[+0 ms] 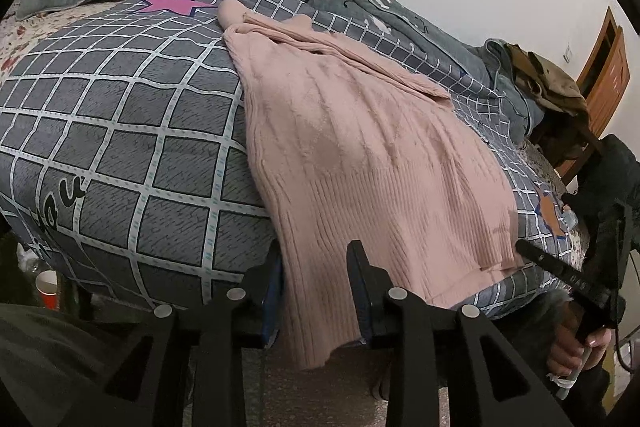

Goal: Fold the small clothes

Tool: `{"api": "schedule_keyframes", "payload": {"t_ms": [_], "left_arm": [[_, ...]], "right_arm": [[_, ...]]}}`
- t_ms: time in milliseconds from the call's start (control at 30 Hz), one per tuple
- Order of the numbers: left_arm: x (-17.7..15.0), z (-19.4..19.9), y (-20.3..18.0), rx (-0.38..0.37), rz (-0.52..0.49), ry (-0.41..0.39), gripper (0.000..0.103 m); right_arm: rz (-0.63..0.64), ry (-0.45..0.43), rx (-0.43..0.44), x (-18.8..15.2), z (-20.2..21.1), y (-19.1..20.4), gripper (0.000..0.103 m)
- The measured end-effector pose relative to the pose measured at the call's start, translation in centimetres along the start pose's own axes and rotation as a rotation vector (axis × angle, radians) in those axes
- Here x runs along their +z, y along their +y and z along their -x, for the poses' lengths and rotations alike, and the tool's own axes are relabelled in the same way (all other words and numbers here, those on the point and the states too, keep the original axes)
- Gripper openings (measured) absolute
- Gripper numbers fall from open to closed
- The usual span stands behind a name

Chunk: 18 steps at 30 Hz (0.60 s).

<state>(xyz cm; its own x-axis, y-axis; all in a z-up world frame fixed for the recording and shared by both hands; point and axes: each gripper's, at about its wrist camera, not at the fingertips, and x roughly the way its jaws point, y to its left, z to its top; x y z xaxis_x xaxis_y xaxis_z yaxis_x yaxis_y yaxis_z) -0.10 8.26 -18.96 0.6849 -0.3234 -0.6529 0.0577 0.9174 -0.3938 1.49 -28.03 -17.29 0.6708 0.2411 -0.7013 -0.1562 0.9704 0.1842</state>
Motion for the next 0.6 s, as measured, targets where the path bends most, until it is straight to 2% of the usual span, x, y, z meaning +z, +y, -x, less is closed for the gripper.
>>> {"api": "schedule_keyframes", "payload": {"t_ms": [100, 167, 200, 267, 333, 433, 600], "left_arm": [[0.0, 0.0, 0.0, 0.002, -0.001, -0.001, 0.030], [0.1, 0.0, 0.1, 0.002, -0.002, -0.001, 0.029], [0.1, 0.0, 0.1, 0.005, -0.003, -0.003, 0.028], [0.2, 0.0, 0.1, 0.009, -0.005, -0.005, 0.028], [0.2, -0.1, 0.1, 0.021, -0.009, -0.009, 0.026], [0.3, -0.1, 0.2, 0.059, -0.008, -0.019, 0.009], [0.7, 0.9, 1.3, -0.025, 0.059, -0.041, 0.007]], "right_arm": [[0.056, 0.028, -0.037, -0.4, -0.7, 0.8, 0.046], [0.094, 0.032, -0.052, -0.7, -0.8, 1.4, 0.033], [0.108, 0.022, -0.064, -0.8, -0.8, 1.6, 0.030], [0.116, 0.024, -0.048, -0.9, -0.9, 1.7, 0.015], [0.109, 0.023, -0.024, -0.9, -0.8, 1.7, 0.009], [0.091, 0.004, 0.018, -0.9, -0.3, 1.5, 0.008], [0.046, -0.062, 0.133, -0.6, 1.5, 1.2, 0.008]]}}
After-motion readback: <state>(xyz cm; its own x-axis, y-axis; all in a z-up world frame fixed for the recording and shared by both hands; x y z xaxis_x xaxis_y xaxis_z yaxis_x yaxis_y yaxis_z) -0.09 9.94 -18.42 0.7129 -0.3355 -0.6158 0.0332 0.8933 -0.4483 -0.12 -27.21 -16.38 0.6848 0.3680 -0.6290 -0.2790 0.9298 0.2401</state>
